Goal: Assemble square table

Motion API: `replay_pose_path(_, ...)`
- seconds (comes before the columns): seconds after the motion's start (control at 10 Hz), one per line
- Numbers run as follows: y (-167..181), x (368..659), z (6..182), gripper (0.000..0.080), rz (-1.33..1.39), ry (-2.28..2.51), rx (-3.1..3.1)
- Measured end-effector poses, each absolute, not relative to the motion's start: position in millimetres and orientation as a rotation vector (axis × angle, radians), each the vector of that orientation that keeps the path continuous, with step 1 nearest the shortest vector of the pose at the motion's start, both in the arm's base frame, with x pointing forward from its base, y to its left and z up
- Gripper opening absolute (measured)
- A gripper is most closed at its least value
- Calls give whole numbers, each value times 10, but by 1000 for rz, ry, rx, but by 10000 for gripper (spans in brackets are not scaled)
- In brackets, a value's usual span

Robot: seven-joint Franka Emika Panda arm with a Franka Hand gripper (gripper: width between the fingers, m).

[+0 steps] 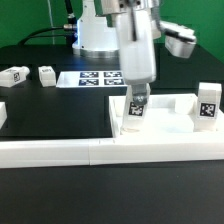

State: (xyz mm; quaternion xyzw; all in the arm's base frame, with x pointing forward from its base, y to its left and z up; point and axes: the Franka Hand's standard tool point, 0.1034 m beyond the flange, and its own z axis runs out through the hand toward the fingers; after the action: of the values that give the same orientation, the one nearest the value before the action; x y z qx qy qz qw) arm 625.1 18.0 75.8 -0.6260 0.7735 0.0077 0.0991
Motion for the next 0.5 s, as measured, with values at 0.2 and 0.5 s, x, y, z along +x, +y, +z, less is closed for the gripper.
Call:
replay_pose_path(0.2, 178, 6246, 756, 293, 22, 2275, -1865)
replay_pose_path(0.5, 152, 6243, 755, 605, -54, 1814, -2347)
